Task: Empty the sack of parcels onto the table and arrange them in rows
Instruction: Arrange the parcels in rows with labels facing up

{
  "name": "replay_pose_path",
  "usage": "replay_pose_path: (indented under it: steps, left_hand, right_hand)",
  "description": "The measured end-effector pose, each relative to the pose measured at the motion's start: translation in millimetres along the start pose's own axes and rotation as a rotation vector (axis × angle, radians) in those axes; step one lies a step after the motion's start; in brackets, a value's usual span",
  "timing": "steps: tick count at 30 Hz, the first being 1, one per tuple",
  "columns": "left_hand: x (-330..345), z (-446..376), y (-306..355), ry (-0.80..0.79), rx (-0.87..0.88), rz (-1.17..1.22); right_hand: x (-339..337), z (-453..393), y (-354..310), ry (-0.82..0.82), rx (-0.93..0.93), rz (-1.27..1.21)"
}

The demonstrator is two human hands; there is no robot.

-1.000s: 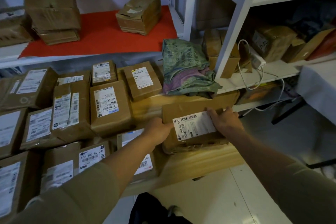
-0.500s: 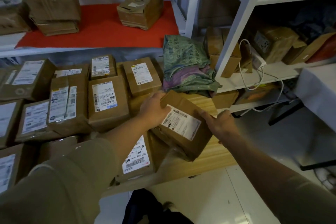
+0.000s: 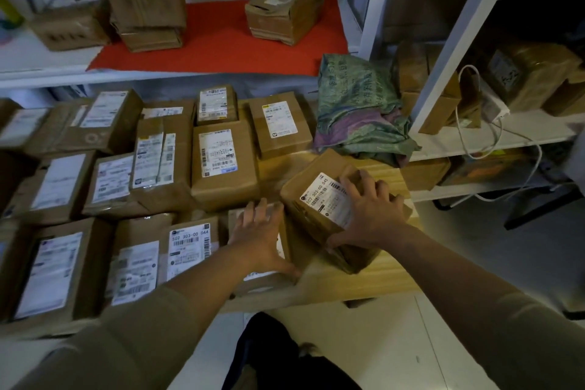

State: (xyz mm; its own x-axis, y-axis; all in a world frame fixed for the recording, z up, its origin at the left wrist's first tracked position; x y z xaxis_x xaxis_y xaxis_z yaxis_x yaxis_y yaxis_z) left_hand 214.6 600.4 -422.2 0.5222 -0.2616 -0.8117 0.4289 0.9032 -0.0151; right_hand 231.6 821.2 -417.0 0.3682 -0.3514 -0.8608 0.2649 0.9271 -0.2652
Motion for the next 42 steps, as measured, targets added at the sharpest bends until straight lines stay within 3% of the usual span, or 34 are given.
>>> replay_pose_path:
  steps: [6,19,34,42]
  left_hand:
    - [11,5,-7,0.055,0.083,-0.135]
    - [36,36,-1,0.19,0.155,-0.225]
    - [34,47,-5,0.203,0.266,-0.398]
    - [24,51,-11,0.187,0.347,-0.449]
  right_hand:
    - [10,-8,-32,0.142,0.13,-0.121]
    - [13,-41,-81,0.196,0.225,-0.143]
    - [12,-48,-92,0.292,0.244,-0.17]
    - [5,-41,-84,0.264,0.188,-0.097]
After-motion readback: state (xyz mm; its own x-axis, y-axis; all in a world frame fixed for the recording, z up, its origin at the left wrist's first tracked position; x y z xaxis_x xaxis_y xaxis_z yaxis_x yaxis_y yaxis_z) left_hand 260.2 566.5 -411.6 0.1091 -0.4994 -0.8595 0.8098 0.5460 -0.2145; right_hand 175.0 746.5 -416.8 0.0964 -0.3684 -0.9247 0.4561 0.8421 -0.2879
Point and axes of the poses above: each hand's wrist, its own z-axis away from the middle knuckle, its own x-axis out of the palm, y = z × x, the point moved 2 cm from there along -z, towards the middle knuckle, and after that the axes turned 13 degrees about -z, right-handed, at the moved point
